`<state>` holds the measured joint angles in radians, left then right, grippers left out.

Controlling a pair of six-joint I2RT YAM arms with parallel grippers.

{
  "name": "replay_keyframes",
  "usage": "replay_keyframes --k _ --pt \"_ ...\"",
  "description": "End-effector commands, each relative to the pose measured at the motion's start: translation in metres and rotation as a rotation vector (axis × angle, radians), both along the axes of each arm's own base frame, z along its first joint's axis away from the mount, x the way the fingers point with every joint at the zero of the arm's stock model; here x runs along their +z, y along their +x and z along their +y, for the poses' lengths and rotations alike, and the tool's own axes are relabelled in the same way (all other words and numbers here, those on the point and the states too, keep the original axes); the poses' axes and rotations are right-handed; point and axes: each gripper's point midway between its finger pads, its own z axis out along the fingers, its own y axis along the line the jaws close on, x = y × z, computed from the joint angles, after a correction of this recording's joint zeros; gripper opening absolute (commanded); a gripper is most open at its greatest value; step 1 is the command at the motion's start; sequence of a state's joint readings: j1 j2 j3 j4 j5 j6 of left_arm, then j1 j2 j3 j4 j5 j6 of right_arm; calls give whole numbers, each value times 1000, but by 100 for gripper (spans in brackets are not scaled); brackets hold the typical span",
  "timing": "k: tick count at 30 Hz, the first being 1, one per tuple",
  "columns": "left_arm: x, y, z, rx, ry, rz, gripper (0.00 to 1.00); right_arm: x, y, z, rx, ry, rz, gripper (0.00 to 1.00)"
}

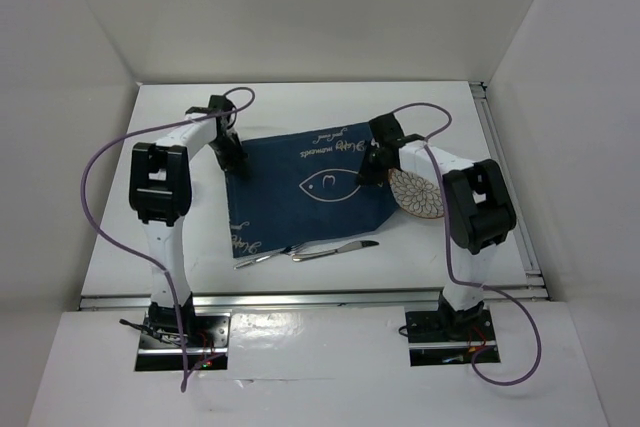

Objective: Set the dinner table for one person

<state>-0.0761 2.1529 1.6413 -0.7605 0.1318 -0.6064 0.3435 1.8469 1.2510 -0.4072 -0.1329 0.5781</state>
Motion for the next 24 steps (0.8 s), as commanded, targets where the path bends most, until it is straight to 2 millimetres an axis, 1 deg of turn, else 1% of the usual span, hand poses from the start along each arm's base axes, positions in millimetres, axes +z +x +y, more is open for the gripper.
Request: replay_keyframes --k 1,3,4,5,6,7,8,9,10,11,12,15,16,17,19,20,21,22,23,24 --pt "-17 16 2 -10 24 25 6 -13 -4 6 23 -9 29 18" --pt "-19 22 1 -10 25 34 6 -22 -5 8 29 -4 45 18" --pt "-13 35 0 -10 22 -1 6 -26 -5 8 29 -7 54 18" --pt "-19 37 0 -20 25 11 6 -34 -9 11 38 -14 72 18" --pt "-19 40 0 -20 25 13 6 -37 -9 13 44 -6 77 18" --pt "-10 53 -1 -20 23 -21 7 -38 -7 14 44 -6 77 18" --pt "-10 57 -1 -20 23 -24 7 -43 -8 13 44 -10 87 18" --pt "-14 60 -1 -29 25 -18 7 -50 -9 13 44 -16 104 18" --pt "-5 69 -2 -28 24 -45 7 -51 -7 14 36 -12 107 18" --pt "-1 72 0 -25 35 -54 7 -56 -10 17 45 -16 117 18" --pt "1 75 2 -22 46 -64 7 -56 -10 17 45 -16 117 18" --pt "5 76 4 -30 57 -75 7 -56 -9 15 39 -26 114 18" --pt "17 78 4 -29 56 -99 7 -60 -13 13 39 -31 125 18" --pt "17 75 6 -27 65 -94 7 -59 -11 14 39 -27 115 18" --pt "20 73 7 -24 73 -102 7 -59 -13 18 40 -24 118 18" --pt "21 66 10 -21 84 -94 7 -63 -14 18 40 -27 126 18" --pt "22 64 17 -8 97 -89 7 -63 -14 18 40 -27 126 18" --pt "23 60 18 -8 97 -85 7 -66 -15 17 40 -30 135 18" --pt "20 53 20 -6 110 -68 7 -66 -17 21 49 -31 135 18" --pt "27 55 24 5 109 -89 7 -70 -18 20 49 -34 143 18"
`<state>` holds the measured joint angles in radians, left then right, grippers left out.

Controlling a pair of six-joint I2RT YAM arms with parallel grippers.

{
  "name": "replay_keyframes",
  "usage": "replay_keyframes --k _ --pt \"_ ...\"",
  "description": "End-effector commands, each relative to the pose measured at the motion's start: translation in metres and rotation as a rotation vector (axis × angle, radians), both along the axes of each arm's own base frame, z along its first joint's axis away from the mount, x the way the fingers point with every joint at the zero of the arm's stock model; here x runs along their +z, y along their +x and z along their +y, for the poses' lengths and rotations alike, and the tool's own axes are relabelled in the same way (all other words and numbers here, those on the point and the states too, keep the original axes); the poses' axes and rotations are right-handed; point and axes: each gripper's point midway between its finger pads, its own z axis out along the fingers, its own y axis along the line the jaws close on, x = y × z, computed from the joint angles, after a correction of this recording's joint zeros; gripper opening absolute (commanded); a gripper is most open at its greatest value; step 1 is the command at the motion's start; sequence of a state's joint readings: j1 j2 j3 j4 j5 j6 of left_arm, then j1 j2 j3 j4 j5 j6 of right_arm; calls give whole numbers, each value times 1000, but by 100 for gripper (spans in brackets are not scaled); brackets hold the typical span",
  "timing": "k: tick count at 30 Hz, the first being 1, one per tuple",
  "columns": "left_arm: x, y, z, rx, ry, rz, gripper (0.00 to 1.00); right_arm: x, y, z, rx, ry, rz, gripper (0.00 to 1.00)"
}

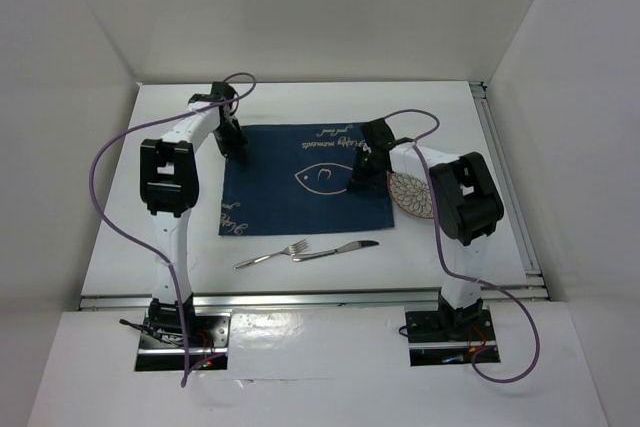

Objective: Set the dinner table for one person

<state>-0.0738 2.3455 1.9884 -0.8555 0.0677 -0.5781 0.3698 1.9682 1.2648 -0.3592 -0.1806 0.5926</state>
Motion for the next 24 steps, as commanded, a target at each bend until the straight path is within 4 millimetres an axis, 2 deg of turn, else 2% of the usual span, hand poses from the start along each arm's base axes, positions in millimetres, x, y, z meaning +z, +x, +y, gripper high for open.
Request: replay_keyframes --k 1,3,4,6,8,10,12,14,15,17,18,19,20,21,22,23,24 --pt "25 -10 16 14 44 -25 7 -31 -14 0 13 -59 67 18" --pt "39 -8 17 4 46 -55 7 -31 -17 4 24 -59 67 18" --pt "39 -8 17 4 46 -55 8 -31 -17 4 24 -59 67 18" --pt "58 -1 16 -3 45 -106 8 -31 -19 8 33 -59 67 18" --pt "65 1 17 -13 48 -118 10 -34 -22 6 33 -63 75 18" --pt "70 2 19 -9 58 -121 10 -29 -21 9 29 -64 63 18" --pt "87 1 17 -12 47 -150 10 -24 -18 5 17 -85 51 18" --pt "102 1 17 -11 45 -181 11 4 -9 8 11 -68 -10 19" --pt "125 2 15 -13 34 -231 11 19 0 9 2 -66 -46 21" --pt "152 2 16 -28 38 -295 13 56 9 14 10 -59 -128 40" --pt "175 -2 18 -21 49 -345 15 80 21 17 -1 -48 -183 47" --pt "186 -3 21 -14 60 -370 24 102 21 20 10 -42 -226 58" --pt "198 -6 24 -15 79 -397 28 117 27 20 11 -41 -267 62" --pt "210 -8 36 5 114 -425 31 128 27 20 9 -34 -284 65" --pt "229 -17 45 29 131 -463 33 150 27 23 9 -25 -327 67" --pt "236 -21 54 51 146 -480 33 157 24 26 21 -27 -347 69" --pt "230 -29 65 74 159 -465 33 160 20 28 24 -29 -357 70"
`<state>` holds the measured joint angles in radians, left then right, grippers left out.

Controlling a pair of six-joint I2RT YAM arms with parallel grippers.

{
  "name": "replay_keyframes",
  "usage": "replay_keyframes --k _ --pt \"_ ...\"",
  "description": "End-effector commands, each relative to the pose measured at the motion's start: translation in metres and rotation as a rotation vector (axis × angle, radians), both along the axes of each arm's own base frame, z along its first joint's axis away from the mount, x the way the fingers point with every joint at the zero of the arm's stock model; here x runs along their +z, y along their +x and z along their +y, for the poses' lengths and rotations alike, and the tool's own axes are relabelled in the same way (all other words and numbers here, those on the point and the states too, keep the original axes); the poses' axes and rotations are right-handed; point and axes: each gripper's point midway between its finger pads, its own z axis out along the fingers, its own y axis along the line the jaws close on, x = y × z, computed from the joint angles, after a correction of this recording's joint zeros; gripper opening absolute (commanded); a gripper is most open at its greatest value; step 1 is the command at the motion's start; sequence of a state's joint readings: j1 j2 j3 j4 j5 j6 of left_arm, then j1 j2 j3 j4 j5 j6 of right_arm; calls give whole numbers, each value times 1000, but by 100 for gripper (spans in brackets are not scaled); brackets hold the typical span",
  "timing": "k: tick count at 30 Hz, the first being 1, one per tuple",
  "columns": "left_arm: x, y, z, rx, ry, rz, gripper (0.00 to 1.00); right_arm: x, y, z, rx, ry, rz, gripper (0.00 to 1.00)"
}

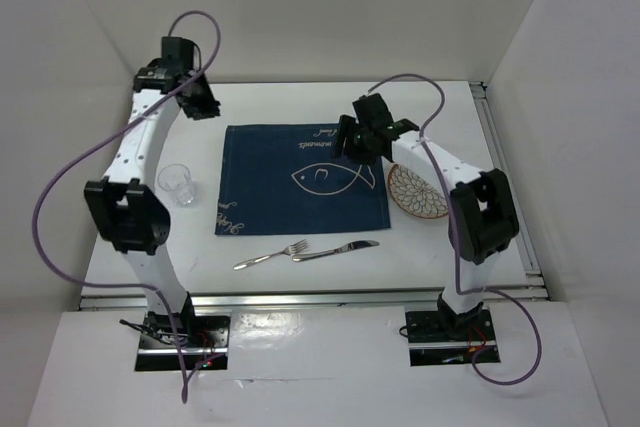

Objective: Set the dinner table for one person

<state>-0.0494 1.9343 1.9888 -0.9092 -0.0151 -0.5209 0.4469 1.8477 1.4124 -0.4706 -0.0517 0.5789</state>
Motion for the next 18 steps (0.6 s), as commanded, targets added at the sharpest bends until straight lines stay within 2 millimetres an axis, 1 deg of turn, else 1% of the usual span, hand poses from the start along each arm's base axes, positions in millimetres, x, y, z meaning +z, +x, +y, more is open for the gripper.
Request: replay_keyframes --k 1,2,3,4,5,6,7,8,9,10,11,12,13,14,15,16,17,18 --pt "45 -22 46 94 70 -107 30 76 -2 4 12 15 -169 70" --pt "57 -34 63 131 61 -137 26 85 -9 5 20 25 -186 74" --pt "45 -43 71 150 62 -107 23 85 -12 1 12 17 -189 76" --pt "43 -52 78 154 72 -101 23 75 -19 -6 0 -11 -168 80" --pt "42 -59 84 164 89 -95 24 79 -26 -14 -24 -21 -168 83" --pt "50 -69 90 185 103 -113 27 77 -31 -22 -47 -38 -163 83" --pt "42 -79 94 194 131 -90 29 74 -35 -30 -76 -62 -161 86" --pt "43 -84 93 195 132 -93 38 70 -47 -46 -109 -91 -142 89" --pt "45 -88 93 188 138 -106 44 68 -54 -57 -149 -115 -130 92" --pt "49 -97 88 173 120 -120 49 67 -57 -75 -245 -136 -124 96" --pt "50 -102 84 151 113 -125 54 54 -68 -95 -296 -149 -79 99" --pt "56 -101 81 142 102 -161 67 66 -77 -108 -338 -119 -102 99" --pt "57 -105 78 132 91 -165 70 64 -86 -117 -370 -104 -87 99" --pt "61 -108 73 113 71 -189 70 51 -97 -132 -448 -66 -41 99" --pt "61 -111 70 102 59 -192 72 60 -109 -141 -495 -19 -50 99" --pt "63 -110 67 92 49 -208 72 57 -117 -147 -529 12 -40 99" --pt "58 -109 64 89 28 -204 72 53 -124 -149 -567 68 -13 99" --pt "62 -110 57 64 3 -225 72 37 -134 -164 -626 78 25 99"
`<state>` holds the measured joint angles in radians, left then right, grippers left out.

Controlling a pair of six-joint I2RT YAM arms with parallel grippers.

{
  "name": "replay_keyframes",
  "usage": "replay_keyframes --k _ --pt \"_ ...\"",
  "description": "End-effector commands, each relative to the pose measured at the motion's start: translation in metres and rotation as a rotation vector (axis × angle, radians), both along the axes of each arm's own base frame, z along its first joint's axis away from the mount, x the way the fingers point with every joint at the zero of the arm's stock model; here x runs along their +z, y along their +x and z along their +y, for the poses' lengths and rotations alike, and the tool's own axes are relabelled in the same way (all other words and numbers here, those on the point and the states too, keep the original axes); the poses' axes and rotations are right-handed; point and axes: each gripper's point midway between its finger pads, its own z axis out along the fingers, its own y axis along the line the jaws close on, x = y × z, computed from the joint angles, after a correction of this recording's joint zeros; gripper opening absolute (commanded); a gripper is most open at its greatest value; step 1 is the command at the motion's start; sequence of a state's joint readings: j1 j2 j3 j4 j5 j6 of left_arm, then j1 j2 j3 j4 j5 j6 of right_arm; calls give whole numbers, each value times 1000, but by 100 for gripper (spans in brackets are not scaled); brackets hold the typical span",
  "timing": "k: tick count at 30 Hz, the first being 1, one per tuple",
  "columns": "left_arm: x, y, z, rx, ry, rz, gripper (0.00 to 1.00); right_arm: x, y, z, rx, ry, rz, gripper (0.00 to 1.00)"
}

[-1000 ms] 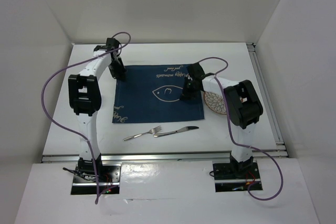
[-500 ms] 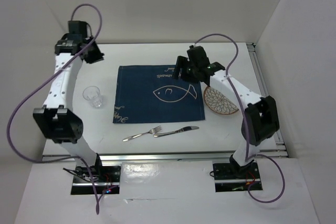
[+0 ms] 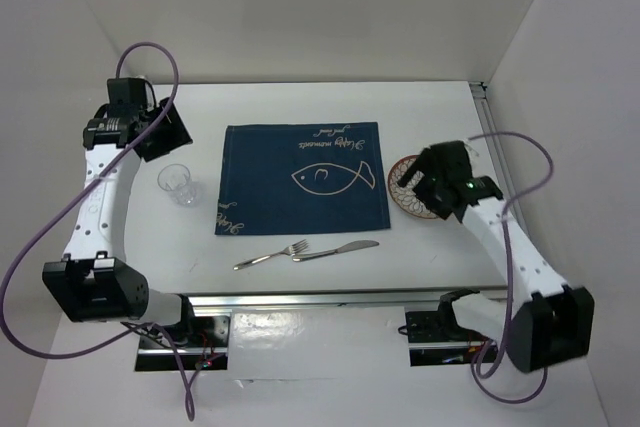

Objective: Set the dinner table for one person

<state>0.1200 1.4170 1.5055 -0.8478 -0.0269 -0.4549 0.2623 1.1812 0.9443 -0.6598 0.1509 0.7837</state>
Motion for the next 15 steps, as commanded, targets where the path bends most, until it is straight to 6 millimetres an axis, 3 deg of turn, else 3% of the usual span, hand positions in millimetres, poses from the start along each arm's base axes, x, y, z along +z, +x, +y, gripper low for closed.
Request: replay_keyframes --k 1,3,6,9,15 --pt "34 6 -17 -80 -49 -153 72 -1 -29 -22 -183 141 3 99" --pt "30 5 -22 -100 -69 -145 72 -15 -40 -31 -239 202 29 99" --pt "30 5 -28 -118 -78 -145 73 -16 -40 -34 -289 293 -11 98" --pt "28 0 -32 -133 -94 -136 73 -35 -44 -39 -356 357 8 97" --pt "30 -1 -39 -165 -100 -147 73 -57 -35 -47 -396 365 -19 93"
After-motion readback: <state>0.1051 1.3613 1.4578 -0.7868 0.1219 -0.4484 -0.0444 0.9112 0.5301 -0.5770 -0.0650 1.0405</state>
